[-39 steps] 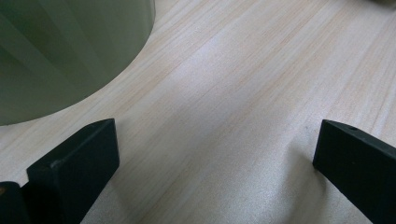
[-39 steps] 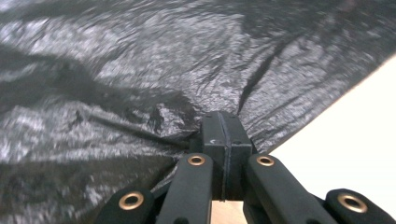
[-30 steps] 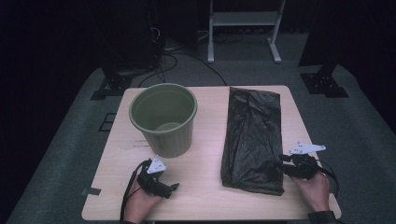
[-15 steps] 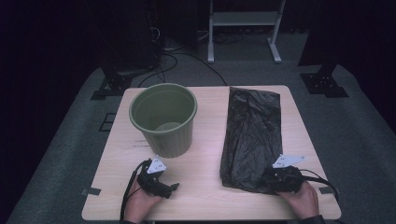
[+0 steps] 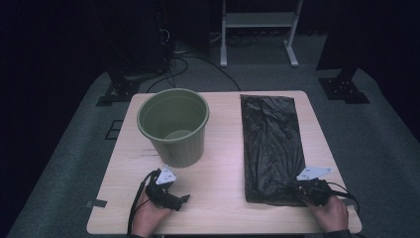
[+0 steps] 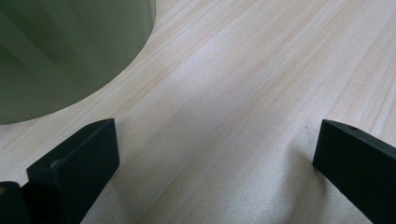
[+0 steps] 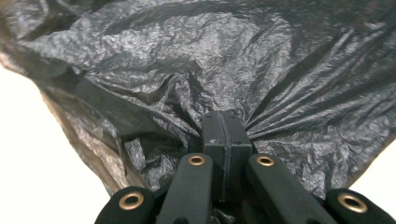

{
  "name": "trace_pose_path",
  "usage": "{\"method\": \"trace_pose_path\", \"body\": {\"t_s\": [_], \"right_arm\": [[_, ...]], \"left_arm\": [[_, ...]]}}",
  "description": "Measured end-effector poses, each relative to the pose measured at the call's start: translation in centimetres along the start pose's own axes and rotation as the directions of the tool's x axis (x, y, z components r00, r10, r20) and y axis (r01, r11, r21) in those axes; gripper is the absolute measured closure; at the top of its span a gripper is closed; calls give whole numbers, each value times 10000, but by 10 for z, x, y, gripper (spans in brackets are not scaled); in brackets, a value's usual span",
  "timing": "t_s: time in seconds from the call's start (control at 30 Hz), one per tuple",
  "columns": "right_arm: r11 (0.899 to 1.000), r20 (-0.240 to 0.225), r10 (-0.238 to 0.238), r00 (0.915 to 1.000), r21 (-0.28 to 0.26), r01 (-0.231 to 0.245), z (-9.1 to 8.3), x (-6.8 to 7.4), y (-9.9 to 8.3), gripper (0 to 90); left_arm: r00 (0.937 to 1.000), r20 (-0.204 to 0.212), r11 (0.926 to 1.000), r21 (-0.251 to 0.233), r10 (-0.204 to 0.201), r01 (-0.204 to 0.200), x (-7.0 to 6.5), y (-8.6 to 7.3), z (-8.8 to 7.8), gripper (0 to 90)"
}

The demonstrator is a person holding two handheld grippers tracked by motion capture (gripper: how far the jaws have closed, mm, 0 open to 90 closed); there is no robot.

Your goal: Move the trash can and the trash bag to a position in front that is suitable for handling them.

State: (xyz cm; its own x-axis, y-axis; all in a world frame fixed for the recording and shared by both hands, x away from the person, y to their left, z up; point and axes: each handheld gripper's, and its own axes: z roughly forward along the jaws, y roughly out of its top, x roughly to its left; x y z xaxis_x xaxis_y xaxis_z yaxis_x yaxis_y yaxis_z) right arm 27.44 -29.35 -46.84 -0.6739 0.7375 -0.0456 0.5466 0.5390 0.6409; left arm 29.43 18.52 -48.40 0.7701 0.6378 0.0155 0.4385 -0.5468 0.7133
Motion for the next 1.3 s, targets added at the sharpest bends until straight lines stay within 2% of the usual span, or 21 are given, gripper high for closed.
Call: {"method": "trace_pose_path", "body": {"t_s": [0.07, 0.27, 0.37, 0.4, 0.5, 0.63, 0.67, 0.7, 0.77, 0.8, 0.83, 0.93, 1.0, 1.03, 1.07, 1.1, 1.13, 1.2, 1.23, 1.3], "right_arm": [[9997, -28, 248, 9997, -61, -248, -4, -4, -6, 899], [9975, 793, 668, 9946, 161, -682, -21, -18, -26, 898], [9965, 957, 792, 9923, 172, -812, -26, -22, -32, 896], [9960, 1033, 892, 9906, -21, -895, -32, -23, -35, 832], [9947, 1017, 963, 9901, -456, -920, -39, -22, -33, 734], [9903, 749, 953, 9926, -1086, -869, -44, -18, -19, 621], [9903, 749, 953, 9926, -1086, -869, -44, -18, -19, 621], [9885, 734, 832, 9938, -1326, -729, -39, -17, -8, 503], [9863, 631, 783, 9949, -1504, -680, -34, -19, 1, 387], [9863, 631, 783, 9949, -1504, -680, -34, -19, 1, 387], [9791, 446, 891, 9950, -1871, -793, -26, -22, 10, 300], [9732, 90, 1042, 9945, -2068, -1001, -15, -26, 17, 228], [9756, 98, 977, 9952, -1983, -938, -5, -28, 22, 139], [9756, 98, 977, 9952, -1983, -938, -5, -28, 22, 139], [9795, 294, 915, 9954, -1829, -846, 6, -28, 24, 101], [9795, 294, 915, 9954, -1829, -846, 6, -28, 24, 101], [9815, 235, 858, 9960, -1738, -805, 16, -28, 25, 81], [9830, 308, 819, 9962, -1672, -756, 19, -27, 26, 79], [9854, 381, 783, 9962, -1546, -716, 26, -26, 25, 64], [9843, 227, 889, 9958, -1548, -843, 29, -28, 23, 65]], "left_arm": [[10000, -1, 10000, 0, -1, 1, 0, 0, 0, 0], [10000, -16, 10000, 2, -14, 14, 0, 0, 0, 0], [10000, -24, 10000, 4, -22, 22, 0, 0, 0, 0], [10000, -24, 10000, 2, -26, 26, 0, 0, 0, 0], [10000, -28, 10000, 2, -31, 31, 0, 0, 0, 0], [10000, -32, 10000, 3, -34, 34, 0, 0, 0, 0], [10000, -32, 10000, 3, -34, 34, 0, 0, 0, 0], [10000, -32, 10000, 5, -33, 33, 0, 0, 0, 0], [10000, -32, 10000, 5, -33, 33, 0, 0, 0, 0], [10000, -34, 10000, 4, -35, 35, 0, 0, 0, 0], [10000, -34, 10000, 2, -36, 36, 0, 0, 0, 0], [10000, -34, 10000, 2, -35, 35, 0, 0, 0, 0], [10000, -36, 10000, 2, -38, 38, 0, 0, 0, 0], [10000, -36, 10000, 2, -38, 38, 0, 0, 0, 0], [10000, -48, 10000, 5, -42, 42, 0, 0, 0, 0], [10000, -48, 10000, 5, -42, 42, 0, 0, 0, 0], [9999, -94, 10000, 11, -79, 80, 0, 0, 0, 0], [9999, -123, 9999, 9, -118, 118, 0, 0, 0, 0], [9999, -120, 9999, 14, -110, 110, 0, 0, 0, 0], [9999, -123, 9999, 16, -105, 105, 0, 0, 0, 0]]}}
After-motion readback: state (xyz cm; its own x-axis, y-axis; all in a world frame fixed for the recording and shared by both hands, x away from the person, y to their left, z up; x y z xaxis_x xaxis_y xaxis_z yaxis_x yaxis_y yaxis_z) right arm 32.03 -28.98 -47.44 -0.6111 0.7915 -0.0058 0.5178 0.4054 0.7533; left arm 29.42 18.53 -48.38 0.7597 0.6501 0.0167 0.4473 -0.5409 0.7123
